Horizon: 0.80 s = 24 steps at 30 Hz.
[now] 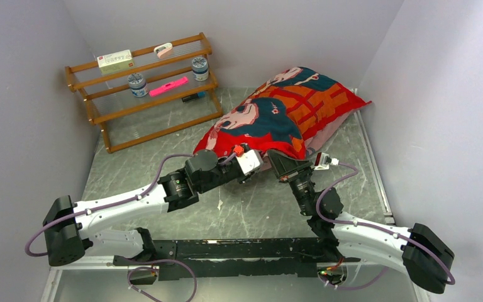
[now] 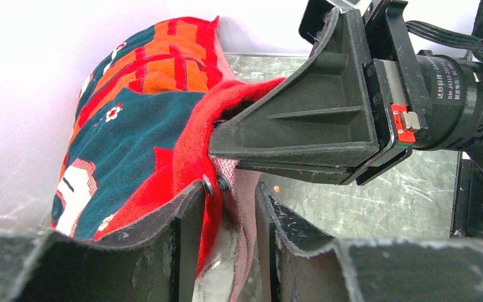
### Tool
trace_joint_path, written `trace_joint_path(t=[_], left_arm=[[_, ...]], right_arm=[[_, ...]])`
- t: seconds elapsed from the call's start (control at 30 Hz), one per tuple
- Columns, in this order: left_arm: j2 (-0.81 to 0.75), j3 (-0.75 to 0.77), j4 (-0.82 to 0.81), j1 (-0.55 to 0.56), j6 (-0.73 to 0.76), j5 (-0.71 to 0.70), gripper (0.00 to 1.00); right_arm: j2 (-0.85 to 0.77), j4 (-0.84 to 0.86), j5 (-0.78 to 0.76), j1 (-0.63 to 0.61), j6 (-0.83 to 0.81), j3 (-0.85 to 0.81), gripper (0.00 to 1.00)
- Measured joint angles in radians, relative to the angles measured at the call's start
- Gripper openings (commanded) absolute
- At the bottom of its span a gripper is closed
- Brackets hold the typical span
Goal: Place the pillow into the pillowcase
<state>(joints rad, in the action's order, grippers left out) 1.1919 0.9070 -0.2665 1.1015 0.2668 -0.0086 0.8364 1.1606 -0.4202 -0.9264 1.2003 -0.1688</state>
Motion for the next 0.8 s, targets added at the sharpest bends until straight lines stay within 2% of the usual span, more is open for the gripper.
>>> trace_joint_path(t=[0.53,0.8], left_arm=[[0.000,-0.003,-0.014,0.000,0.000,0.000,0.41],[0.003,-0.004,-0.022,0.004,0.001,-0.014,0.39]], right_arm=[[0.000,0.002,-0.002,0.000,0.000,0.000,0.00],[0.000,0.000,-0.001,0.000,0.000,0.000,0.00]])
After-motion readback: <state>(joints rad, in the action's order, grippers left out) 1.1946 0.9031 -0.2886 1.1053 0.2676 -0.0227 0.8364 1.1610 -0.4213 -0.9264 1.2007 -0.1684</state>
